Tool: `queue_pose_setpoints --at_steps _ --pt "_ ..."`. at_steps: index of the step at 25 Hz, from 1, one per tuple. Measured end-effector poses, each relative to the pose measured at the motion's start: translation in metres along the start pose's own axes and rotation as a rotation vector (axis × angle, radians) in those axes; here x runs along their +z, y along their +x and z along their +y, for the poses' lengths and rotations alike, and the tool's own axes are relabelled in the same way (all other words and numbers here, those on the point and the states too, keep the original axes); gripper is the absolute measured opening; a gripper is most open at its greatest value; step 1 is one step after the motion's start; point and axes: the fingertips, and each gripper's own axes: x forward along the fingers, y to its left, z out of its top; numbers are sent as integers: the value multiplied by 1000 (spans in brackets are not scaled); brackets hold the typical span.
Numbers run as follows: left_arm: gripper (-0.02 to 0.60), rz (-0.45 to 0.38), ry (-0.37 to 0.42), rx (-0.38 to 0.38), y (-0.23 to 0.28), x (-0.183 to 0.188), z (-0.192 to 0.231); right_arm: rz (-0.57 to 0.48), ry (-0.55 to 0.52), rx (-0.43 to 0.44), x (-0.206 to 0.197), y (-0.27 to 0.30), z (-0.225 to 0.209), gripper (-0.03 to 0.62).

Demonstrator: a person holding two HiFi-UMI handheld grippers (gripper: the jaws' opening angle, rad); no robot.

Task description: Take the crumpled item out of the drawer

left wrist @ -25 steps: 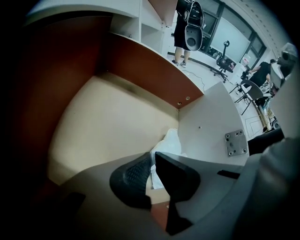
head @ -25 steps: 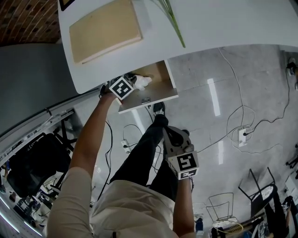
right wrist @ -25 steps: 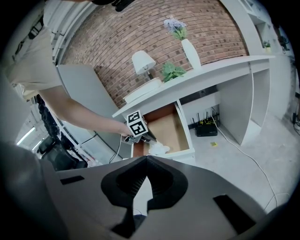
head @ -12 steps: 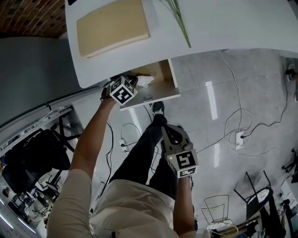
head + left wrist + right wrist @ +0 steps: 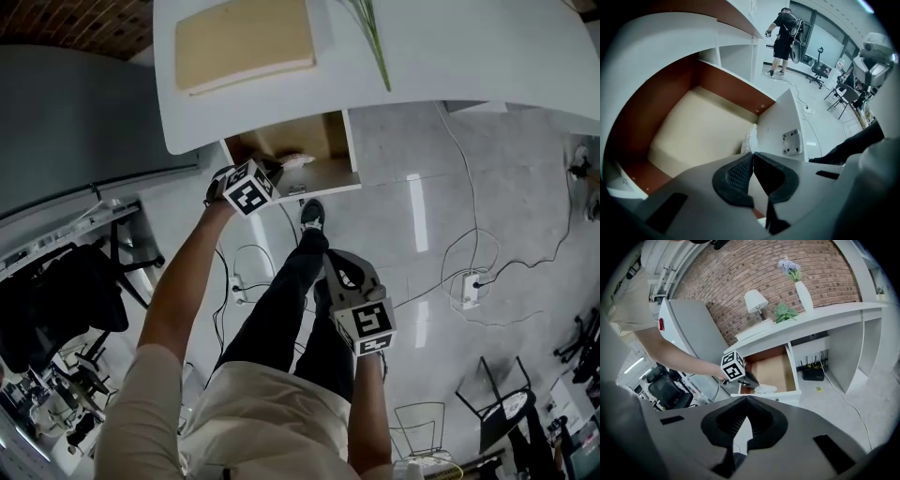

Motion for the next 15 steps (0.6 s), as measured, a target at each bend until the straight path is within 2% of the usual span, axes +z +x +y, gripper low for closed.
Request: queue_pose_setpoints --at_steps 3,6,15 --pt "18 8 9 -42 0 -3 -20 -29 24 7 -2 -9 3 25" --pt "18 12 6 -39 -1 -7 -29 -23 15 6 -10 -16 3 25" --pt "18 -56 -78 142 -42 3 -19 -3 -61 4 -14 -42 17 25"
